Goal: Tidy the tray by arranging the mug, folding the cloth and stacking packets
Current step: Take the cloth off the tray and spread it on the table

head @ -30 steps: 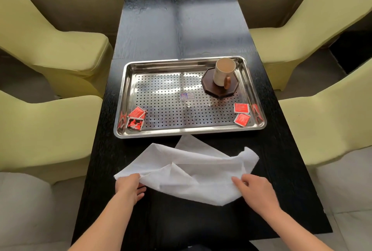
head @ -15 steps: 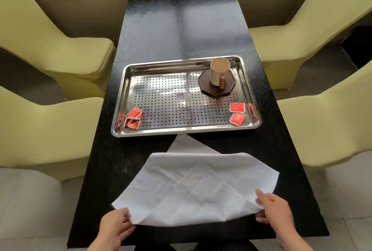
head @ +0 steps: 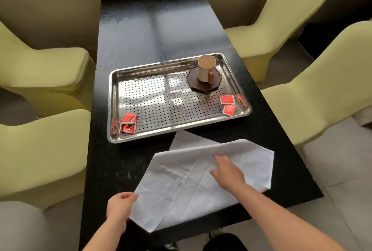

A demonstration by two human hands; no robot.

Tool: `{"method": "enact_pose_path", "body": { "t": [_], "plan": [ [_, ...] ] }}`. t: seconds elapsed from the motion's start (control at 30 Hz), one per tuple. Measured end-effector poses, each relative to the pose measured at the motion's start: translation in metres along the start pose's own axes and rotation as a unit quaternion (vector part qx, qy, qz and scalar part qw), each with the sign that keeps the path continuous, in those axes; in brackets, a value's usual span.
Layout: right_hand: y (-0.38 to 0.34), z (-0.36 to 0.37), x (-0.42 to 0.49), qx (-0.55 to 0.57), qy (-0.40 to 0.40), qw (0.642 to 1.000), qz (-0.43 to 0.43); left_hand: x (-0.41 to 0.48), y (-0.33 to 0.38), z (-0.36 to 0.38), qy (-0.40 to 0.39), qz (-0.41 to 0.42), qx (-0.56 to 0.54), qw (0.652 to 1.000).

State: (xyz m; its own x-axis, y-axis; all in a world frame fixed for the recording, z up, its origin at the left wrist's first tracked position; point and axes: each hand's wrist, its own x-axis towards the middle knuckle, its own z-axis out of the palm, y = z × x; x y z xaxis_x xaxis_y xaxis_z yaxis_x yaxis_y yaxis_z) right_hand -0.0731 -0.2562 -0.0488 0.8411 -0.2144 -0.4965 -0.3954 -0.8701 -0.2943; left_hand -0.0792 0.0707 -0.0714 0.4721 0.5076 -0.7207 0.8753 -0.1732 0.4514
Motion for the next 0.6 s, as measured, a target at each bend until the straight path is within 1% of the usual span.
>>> {"method": "enact_pose_path", "body": {
  "t": [0.1,0.2,0.27,0.33,0.4,0.43,0.5,0.53,0.6],
  "plan": [
    [-0.014,0.014,0.009,0.005,0.019,1.0,0.016,0.001,0.0,0.001,-0.047,0.037,0.033,0.998],
    [-0.018,0.021,0.015,0.004,0.017,0.999,0.026,-0.003,0.002,-0.002,-0.068,0.072,0.077,0.992],
    [-0.019,0.019,0.014,-0.004,0.015,1.0,0.012,-0.003,0.0,-0.006,-0.064,0.098,0.121,0.986],
    [-0.016,0.017,0.006,0.043,0.033,0.999,0.001,-0.005,0.002,-0.011,-0.049,0.123,0.196,0.971],
    [-0.006,0.013,-0.012,0.099,0.046,0.994,-0.005,-0.005,0.009,-0.011,-0.02,0.147,0.277,0.949],
    [0.002,0.011,-0.024,0.114,0.045,0.992,-0.01,-0.002,0.016,-0.008,-0.007,0.172,0.297,0.939],
    [0.023,0.011,-0.047,0.135,0.039,0.99,-0.017,0.002,0.039,0.007,0.01,0.255,0.289,0.923],
    [0.034,0.011,-0.057,0.151,0.039,0.988,-0.016,0.003,0.057,0.019,0.006,0.294,0.281,0.914],
    [0.053,0.009,-0.074,0.183,0.053,0.982,-0.016,0.002,0.096,0.05,-0.019,0.333,0.273,0.902]
  ]
}}
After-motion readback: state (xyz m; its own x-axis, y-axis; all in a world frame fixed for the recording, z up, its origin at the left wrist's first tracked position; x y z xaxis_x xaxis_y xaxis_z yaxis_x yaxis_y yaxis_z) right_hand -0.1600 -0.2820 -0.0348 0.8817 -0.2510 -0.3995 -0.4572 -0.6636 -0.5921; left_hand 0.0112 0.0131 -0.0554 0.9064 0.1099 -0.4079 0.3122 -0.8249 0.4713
